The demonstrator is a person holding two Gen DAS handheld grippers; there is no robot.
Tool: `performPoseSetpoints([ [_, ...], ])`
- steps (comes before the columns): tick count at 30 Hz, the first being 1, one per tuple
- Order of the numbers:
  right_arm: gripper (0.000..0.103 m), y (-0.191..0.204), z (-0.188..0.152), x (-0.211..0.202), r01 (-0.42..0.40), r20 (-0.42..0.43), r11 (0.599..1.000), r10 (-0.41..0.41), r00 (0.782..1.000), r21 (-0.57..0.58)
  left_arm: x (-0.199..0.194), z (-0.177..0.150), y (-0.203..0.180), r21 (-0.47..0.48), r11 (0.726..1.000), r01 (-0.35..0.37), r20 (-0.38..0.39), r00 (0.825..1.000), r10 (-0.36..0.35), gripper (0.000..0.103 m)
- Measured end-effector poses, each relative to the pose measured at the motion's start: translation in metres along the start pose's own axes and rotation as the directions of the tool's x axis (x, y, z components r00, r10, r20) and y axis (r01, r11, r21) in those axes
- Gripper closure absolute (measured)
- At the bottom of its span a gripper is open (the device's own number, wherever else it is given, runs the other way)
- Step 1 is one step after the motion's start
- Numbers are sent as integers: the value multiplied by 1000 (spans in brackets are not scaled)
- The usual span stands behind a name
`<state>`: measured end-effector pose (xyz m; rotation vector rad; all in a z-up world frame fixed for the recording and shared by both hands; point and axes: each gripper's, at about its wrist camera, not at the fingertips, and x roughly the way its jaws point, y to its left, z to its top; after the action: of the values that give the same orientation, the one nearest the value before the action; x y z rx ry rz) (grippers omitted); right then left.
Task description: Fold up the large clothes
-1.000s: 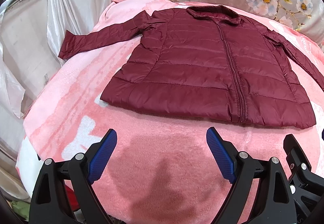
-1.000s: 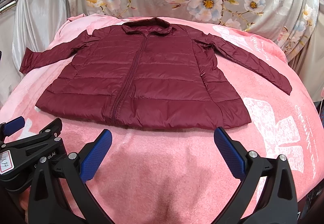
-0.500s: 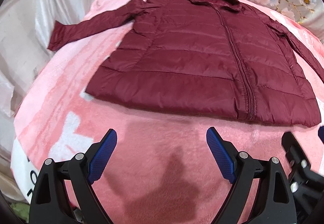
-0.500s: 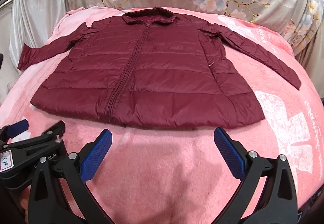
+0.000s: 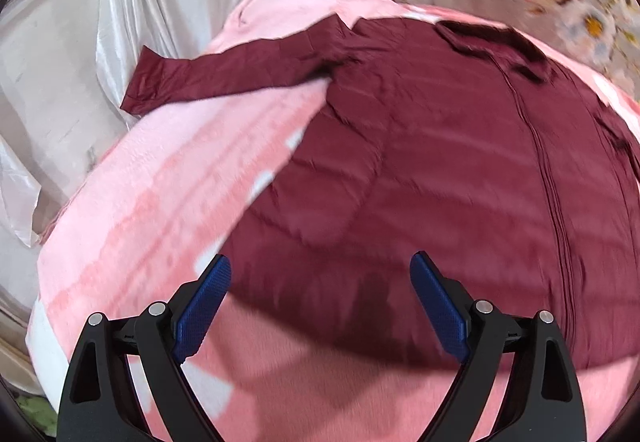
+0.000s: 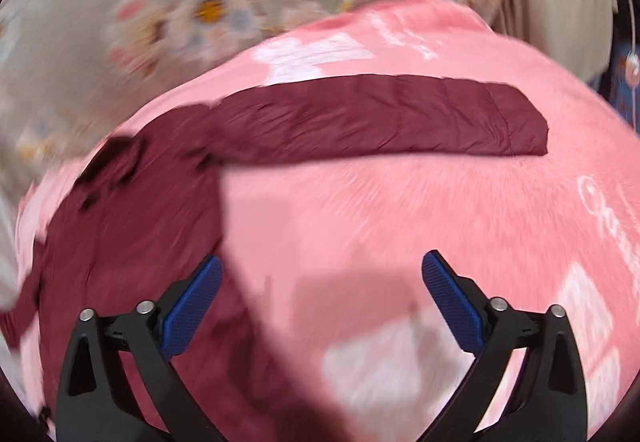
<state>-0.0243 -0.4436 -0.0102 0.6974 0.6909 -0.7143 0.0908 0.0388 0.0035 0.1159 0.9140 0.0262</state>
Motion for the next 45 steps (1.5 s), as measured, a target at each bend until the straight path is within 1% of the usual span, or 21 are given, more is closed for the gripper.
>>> performPoseSetpoints([
  [7,36,-79,52,66,52,-33,949,-44,998,310,21,25,3,-11,999,-42,0,999,42,14],
  [10,49,-80,67,77,98,6,952,-104,995,290,32,30,0,-17,999,-42,-21,999,42,14],
  [12,97,-72,79,85,122,13,958,-130,991,260,38,33,-1,-19,999,-43,-30,999,42,14],
  [13,98,-67,84,86,116,26,960,-127,992,254,40,35,-2,-18,999,-45,-30,999,44,14],
  [16,100,-17,99,69,106,136,983,-126,983,148,41,41,-3,-16,998,-56,-20,998,56,14],
  [18,100,45,106,49,51,213,999,-50,976,0,40,44,-2,-22,998,-59,-14,998,59,14],
  [20,100,116,99,24,-41,243,985,82,967,-170,39,48,0,-30,998,-62,-8,998,62,14],
  [22,100,181,78,5,-125,219,933,206,954,-336,39,51,3,-39,997,-66,-5,998,66,14],
  [24,100,241,40,-12,-182,165,847,300,940,-500,41,53,7,-51,996,-67,-9,998,66,14],
  [27,99,317,-41,-17,-272,-2,657,380,925,-703,43,54,16,-73,995,-64,-21,998,63,14],
  [28,99,338,-75,-14,-301,-77,576,380,922,-760,44,53,20,-80,995,-61,-27,998,59,14],
  [29,92,354,-109,-9,-318,-138,501,363,922,-805,46,53,23,-87,995,-58,-33,998,55,14],
  [31,72,365,-159,-6,-299,-169,418,320,932,-858,47,53,30,-97,994,-49,-40,998,45,14],
  [32,57,365,-179,-5,-291,-176,391,303,937,-873,47,53,33,-100,994,-44,-40,998,40,14],
  [33,53,362,-190,-6,-294,-185,384,298,937,-875,47,53,36,-102,994,-38,-38,999,35,14],
  [34,53,359,-196,-6,-306,-198,390,293,935,-869,47,54,39,-102,994,-35,-35,999,32,14],
  [36,53,343,-192,-7,-332,-219,448,285,933,-830,47,55,44,-102,994,-27,-25,999,24,14],
  [39,53,305,-154,-11,-359,-210,608,304,929,-708,47,57,48,-111,994,-11,-21,1000,9,14],
  [41,52,266,-123,-11,-384,-193,725,335,922,-572,47,58,50,-125,992,3,-19,1000,-6,14],
  [43,47,238,-98,0,-384,-189,807,334,923,-449,48,57,50,-134,991,16,-19,1000,-19,14],
  [45,47,230,-83,17,-371,-207,843,312,927,-389,50,57,47,-139,990,26,-22,999,-30,14],
])
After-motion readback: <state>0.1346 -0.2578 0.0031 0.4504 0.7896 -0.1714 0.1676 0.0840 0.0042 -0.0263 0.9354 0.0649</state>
